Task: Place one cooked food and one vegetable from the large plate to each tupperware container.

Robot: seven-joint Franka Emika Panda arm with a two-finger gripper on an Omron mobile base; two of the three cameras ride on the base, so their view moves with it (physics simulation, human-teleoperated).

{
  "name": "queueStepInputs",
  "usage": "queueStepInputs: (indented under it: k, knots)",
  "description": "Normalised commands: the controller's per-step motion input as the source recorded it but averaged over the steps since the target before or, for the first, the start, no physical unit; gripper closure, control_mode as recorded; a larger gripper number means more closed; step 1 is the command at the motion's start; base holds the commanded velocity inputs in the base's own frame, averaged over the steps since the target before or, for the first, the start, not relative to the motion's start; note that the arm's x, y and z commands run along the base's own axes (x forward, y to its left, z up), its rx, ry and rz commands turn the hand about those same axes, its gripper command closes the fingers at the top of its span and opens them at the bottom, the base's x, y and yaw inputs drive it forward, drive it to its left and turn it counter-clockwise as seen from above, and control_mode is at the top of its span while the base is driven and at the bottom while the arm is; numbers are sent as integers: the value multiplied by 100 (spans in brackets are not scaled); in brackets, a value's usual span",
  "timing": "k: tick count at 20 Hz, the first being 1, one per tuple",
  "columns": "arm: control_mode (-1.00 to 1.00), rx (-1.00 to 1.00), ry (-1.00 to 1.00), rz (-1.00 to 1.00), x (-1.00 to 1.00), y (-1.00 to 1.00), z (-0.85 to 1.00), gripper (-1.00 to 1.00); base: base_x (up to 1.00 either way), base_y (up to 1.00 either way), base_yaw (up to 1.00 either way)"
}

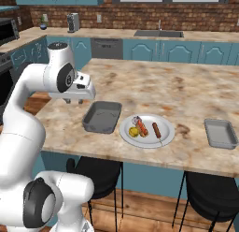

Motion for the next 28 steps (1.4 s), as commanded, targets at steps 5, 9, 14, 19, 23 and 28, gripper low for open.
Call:
queueStepInputs:
  k: [5,9,14,19,23,28]
  knots:
    - [-100,0,-1,0,-44,-1,-5,-100,0,0,0]
    - [-100,0,7,1,-24,-26,-29,-100,0,0,0]
    - [-100,0,7,5,3,-67,-31,-100,0,0,0]
    - [-100,0,15,-17,12,-46,-40,-100,0,0,0]
    - [-100,0,8,-38,23,-27,-32,-100,0,0,0]
    - [-100,0,10,-35,27,-57,-39,-100,0,0,0]
